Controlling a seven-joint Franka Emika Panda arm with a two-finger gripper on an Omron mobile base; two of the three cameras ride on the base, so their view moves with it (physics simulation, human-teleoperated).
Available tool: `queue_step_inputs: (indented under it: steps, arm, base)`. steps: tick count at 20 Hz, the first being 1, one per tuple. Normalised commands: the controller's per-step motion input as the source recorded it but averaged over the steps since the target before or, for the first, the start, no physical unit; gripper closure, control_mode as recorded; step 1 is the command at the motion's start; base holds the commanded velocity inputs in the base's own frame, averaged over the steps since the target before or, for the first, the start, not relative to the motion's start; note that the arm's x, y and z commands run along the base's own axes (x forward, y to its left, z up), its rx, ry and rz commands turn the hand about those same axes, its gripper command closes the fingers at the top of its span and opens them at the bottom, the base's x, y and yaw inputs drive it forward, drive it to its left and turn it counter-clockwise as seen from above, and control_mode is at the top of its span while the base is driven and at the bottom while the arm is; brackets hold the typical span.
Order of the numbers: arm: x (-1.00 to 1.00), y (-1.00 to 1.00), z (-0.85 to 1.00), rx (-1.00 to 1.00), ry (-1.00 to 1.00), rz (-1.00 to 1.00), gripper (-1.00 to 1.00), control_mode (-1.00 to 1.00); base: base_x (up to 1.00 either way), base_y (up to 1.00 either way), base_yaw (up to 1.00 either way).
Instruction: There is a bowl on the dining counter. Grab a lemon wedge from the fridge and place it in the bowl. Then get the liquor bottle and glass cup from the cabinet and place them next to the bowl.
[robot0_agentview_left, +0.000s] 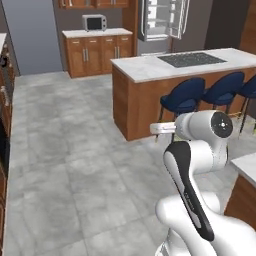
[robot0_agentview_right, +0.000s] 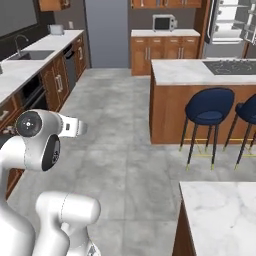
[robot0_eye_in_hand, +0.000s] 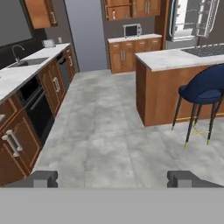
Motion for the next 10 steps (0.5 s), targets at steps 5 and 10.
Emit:
queue_step_inputs:
  steps: [5, 10]
  arm:
    - [0.0, 0.0, 0.0, 0.0, 0.0, 0.0, -1.0, 1.0]
    - [0.0, 0.0, 0.0, 0.0, 0.0, 0.0, -1.0, 1.0]
  base:
    - [1.0, 0.31, -0.08]
    - [1.0, 0.32, -0.07]
